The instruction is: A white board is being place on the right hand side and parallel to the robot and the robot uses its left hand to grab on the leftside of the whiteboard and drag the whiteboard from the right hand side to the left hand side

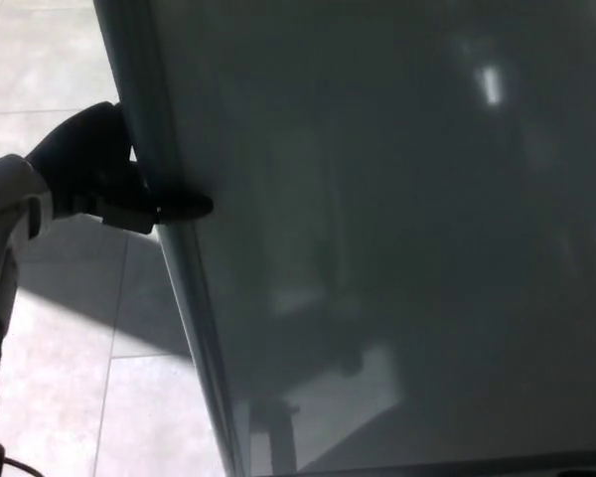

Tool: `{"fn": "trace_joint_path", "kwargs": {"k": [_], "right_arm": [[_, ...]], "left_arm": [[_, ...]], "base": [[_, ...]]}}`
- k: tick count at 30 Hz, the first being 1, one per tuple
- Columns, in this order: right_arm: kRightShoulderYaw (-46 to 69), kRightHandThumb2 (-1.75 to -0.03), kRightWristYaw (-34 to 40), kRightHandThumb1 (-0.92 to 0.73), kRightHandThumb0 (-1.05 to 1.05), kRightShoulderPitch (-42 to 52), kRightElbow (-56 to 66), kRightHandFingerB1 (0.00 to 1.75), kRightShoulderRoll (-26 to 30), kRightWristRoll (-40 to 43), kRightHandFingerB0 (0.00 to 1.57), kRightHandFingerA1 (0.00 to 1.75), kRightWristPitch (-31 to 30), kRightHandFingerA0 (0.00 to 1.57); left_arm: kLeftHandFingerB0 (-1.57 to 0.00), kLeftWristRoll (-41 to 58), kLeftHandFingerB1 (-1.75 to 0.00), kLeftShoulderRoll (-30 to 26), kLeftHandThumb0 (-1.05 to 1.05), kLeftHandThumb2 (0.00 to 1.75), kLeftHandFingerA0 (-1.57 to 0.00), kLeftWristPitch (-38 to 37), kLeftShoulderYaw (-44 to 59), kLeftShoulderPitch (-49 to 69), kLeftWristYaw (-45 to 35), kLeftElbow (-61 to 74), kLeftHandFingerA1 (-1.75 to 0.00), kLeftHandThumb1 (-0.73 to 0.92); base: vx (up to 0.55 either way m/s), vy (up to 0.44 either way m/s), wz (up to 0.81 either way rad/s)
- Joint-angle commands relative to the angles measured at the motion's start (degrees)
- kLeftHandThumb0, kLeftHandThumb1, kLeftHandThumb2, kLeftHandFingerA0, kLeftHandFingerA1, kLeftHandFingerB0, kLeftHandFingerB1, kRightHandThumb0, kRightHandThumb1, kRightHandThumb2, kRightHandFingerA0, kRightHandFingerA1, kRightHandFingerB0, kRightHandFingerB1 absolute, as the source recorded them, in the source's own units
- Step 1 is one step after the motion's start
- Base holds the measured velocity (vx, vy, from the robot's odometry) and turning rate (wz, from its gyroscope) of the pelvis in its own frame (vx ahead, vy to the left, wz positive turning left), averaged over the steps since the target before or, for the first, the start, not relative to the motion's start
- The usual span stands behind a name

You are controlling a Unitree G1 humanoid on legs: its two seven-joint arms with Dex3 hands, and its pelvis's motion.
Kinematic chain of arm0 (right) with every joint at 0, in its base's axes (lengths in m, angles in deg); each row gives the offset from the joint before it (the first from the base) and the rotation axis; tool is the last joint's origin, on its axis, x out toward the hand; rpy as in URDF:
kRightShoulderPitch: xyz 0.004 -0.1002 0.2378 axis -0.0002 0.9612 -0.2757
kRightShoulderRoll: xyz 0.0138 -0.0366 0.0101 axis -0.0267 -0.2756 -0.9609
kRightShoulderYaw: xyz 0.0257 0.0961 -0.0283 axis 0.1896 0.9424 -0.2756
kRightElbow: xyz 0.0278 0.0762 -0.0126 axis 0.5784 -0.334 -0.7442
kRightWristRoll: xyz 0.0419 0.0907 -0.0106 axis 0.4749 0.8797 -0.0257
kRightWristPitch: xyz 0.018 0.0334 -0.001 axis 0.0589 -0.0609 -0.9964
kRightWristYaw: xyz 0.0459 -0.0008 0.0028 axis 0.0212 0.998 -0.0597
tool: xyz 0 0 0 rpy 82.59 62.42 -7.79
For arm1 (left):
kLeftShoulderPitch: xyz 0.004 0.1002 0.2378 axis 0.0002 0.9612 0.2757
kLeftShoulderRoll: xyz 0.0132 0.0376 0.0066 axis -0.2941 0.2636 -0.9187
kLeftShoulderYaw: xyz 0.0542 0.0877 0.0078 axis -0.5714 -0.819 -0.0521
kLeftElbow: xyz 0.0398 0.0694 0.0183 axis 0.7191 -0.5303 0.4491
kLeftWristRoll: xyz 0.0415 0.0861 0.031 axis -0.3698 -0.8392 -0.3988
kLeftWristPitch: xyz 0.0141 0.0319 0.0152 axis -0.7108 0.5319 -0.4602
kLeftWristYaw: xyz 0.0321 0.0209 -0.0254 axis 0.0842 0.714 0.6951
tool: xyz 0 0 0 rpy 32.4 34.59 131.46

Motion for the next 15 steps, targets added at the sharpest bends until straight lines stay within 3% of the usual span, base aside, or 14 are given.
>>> {"fn": "trace_joint_path", "kwargs": {"k": [1,3,7,15], "right_arm": [[0.13,-0.72,0.03,-0.74,-0.7,-0.05,0.05,0.83,1.07,0.22,0.37,1.09,-0.07,0.46],[-0.1,-0.73,0.3,-0.74,-0.7,0.12,-0.04,0.82,1.18,-0.11,0.37,1.09,0.06,0.46],[-0.36,-0.73,0.61,-0.73,-0.7,0.15,-0.01,0.8,1.31,-0.34,0.39,1.07,-0.09,0.47],[-0.17,-0.73,0.54,-0.73,-0.69,0.97,0.19,0.84,1.11,0.04,0.4,1.09,-0.01,0.45]], "left_arm": [[-0.85,1.66,-0.76,-2.23,-0.13,0.61,-0.95,1.06,0.48,2.65,-4.57,0.52,-0.88,0.74],[-0.85,1.96,-0.76,-3.25,-0.13,0.62,-0.91,0.76,0.83,3.44,-5.44,0.55,-0.97,0.75],[-0.88,2.24,-0.73,-5.51,-0.18,0.62,-0.98,-0.87,1.73,4.93,-6.73,-0.7,-0.84,0.74],[-0.9,2.56,-0.76,-9.31,-0.13,0.61,-0.99,-0.94,3.35,8.9,-5.91,-0.14,-0.85,0.73]], "base": [[0.0,0.0,0.0],[0.0,0.0,0.0],[0.0,0.0,0.0],[0.0,0.0,0.0]]}}
